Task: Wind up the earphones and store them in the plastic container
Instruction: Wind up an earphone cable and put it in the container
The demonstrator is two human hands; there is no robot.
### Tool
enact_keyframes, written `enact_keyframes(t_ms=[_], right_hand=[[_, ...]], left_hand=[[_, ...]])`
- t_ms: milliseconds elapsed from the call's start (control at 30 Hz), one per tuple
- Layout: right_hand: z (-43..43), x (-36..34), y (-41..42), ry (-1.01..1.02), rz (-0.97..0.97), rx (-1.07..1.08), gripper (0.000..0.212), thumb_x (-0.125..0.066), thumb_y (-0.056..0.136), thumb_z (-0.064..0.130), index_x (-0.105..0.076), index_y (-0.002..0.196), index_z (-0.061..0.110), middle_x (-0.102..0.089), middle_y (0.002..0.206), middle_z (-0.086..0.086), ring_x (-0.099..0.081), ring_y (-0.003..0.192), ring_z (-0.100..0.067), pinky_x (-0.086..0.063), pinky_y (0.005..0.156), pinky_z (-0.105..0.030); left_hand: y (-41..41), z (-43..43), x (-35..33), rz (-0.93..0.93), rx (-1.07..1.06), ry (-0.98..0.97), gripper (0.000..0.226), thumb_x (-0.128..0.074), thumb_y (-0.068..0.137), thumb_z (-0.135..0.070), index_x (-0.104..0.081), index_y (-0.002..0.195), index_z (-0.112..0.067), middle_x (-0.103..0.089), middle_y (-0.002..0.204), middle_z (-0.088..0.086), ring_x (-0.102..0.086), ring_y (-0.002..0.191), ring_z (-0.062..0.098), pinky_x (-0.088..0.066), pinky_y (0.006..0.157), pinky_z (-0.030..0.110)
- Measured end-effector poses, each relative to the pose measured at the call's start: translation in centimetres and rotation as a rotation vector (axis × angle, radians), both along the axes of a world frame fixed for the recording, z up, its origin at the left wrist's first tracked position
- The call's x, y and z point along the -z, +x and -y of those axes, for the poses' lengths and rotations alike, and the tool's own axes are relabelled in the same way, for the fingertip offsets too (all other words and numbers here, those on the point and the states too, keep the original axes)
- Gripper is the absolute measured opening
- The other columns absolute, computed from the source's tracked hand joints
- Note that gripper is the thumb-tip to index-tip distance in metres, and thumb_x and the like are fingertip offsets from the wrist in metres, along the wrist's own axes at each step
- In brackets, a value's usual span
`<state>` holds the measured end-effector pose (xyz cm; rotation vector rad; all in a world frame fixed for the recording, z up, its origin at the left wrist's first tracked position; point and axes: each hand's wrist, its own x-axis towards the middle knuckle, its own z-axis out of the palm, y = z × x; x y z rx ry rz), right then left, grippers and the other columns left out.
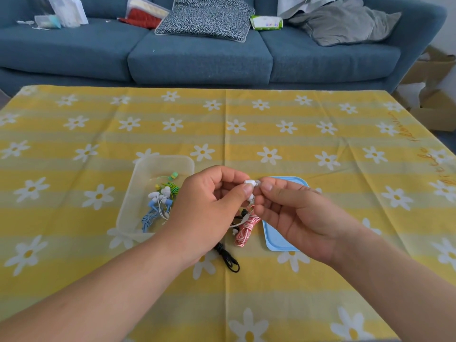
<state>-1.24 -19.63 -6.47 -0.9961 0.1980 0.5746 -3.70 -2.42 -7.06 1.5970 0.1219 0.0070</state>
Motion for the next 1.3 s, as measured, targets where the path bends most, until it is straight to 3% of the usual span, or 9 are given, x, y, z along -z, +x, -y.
enact_keyframes(t_ms=[167, 333, 433, 800, 933, 1000, 1133, 1233, 1300], right_hand=[[-0.1, 0.0, 0.0, 0.001, 0.001, 0.014, 0.010, -0.071, 0.077, 0.002, -0.074, 0.086, 0.001, -0.069, 0.079, -0.012, -0.069, 0.070, -0.018, -0.061, 0.069, -0.026], [-0.1, 0.0, -0.1, -0.052, 0.053, -0.029, 0.008, -0.071, 0.079, 0.006, -0.074, 0.085, 0.002, -0.067, 0.079, -0.012, -0.066, 0.071, -0.018, -0.059, 0.067, -0.025], [-0.2, 0.1, -0.1, -0.105, 0.102, -0.045, 0.006, -0.069, 0.084, 0.009, -0.074, 0.082, 0.005, -0.066, 0.076, -0.009, -0.061, 0.070, -0.016, -0.056, 0.065, -0.025], [-0.8, 0.7, -0.6, -0.114, 0.125, 0.021, 0.022, -0.071, 0.081, 0.011, -0.071, 0.099, -0.002, -0.067, 0.085, -0.016, -0.065, 0.075, -0.022, -0.059, 0.072, -0.030], [-0.7, 0.5, -0.5, -0.151, 0.146, 0.061, 0.022, -0.071, 0.080, 0.006, -0.072, 0.100, -0.003, -0.069, 0.088, -0.016, -0.066, 0.079, -0.024, -0.059, 0.071, -0.032], [-0.7, 0.5, -0.5, -0.189, 0.166, 0.109, 0.017, -0.067, 0.087, -0.004, -0.073, 0.102, -0.003, -0.072, 0.089, -0.017, -0.068, 0.080, -0.026, -0.060, 0.072, -0.033], [-0.9, 0.6, -0.7, -0.277, 0.250, 0.091, 0.029, -0.055, 0.096, -0.012, -0.075, 0.111, 0.002, -0.075, 0.094, -0.016, -0.070, 0.083, -0.026, -0.058, 0.076, -0.034], [-1.3, 0.2, -1.0, -0.331, 0.283, 0.019, 0.035, -0.053, 0.096, -0.014, -0.076, 0.113, 0.006, -0.073, 0.094, -0.014, -0.069, 0.081, -0.024, -0.057, 0.072, -0.034], [-0.5, -0.2, -0.3, -0.486, 0.308, 0.063, 0.033, -0.055, 0.095, -0.011, -0.076, 0.112, 0.009, -0.076, 0.089, -0.010, -0.069, 0.076, -0.022, -0.057, 0.066, -0.031]], left_hand=[[0.1, 0.0, 0.0, 0.006, 0.008, 0.000, 0.009, -0.074, 0.091, -0.012, -0.075, 0.095, -0.020, -0.079, 0.088, 0.003, -0.076, 0.087, 0.023, -0.061, 0.077, 0.030], [0.0, -0.1, -0.2, 0.004, 0.010, -0.005, 0.009, -0.075, 0.091, -0.013, -0.075, 0.095, -0.021, -0.079, 0.087, 0.002, -0.076, 0.084, 0.018, -0.058, 0.072, 0.022], [0.0, 0.0, -0.2, -0.002, 0.013, -0.009, 0.008, -0.074, 0.091, -0.014, -0.075, 0.095, -0.021, -0.079, 0.087, 0.003, -0.076, 0.084, 0.021, -0.058, 0.072, 0.025], [-0.1, 0.3, 0.0, 0.014, -0.042, 0.013, 0.009, -0.074, 0.091, -0.016, -0.074, 0.094, -0.024, -0.079, 0.087, -0.001, -0.076, 0.083, 0.014, -0.061, 0.078, 0.030], [0.1, 0.1, -0.2, -0.015, -0.062, -0.019, 0.008, -0.074, 0.092, -0.014, -0.074, 0.097, -0.020, -0.079, 0.086, 0.002, -0.075, 0.078, 0.011, -0.057, 0.068, 0.020], [0.2, -0.1, -0.3, -0.047, -0.076, -0.071, 0.008, -0.073, 0.092, -0.012, -0.073, 0.098, -0.017, -0.079, 0.084, 0.006, -0.075, 0.076, 0.012, -0.057, 0.066, 0.021], [0.4, -0.2, -0.6, -0.091, -0.105, -0.147, 0.009, -0.073, 0.093, -0.011, -0.073, 0.101, -0.013, -0.078, 0.083, 0.009, -0.072, 0.073, 0.014, -0.060, 0.067, 0.028], [0.5, -0.3, -0.7, -0.134, -0.131, -0.201, 0.009, -0.073, 0.092, -0.010, -0.073, 0.101, -0.010, -0.076, 0.081, 0.008, -0.070, 0.069, 0.013, -0.060, 0.065, 0.027], [0.6, -0.3, -0.6, -0.186, -0.146, -0.259, 0.012, -0.073, 0.092, -0.007, -0.072, 0.104, -0.007, -0.076, 0.083, 0.011, -0.071, 0.069, 0.016, -0.060, 0.065, 0.028]])
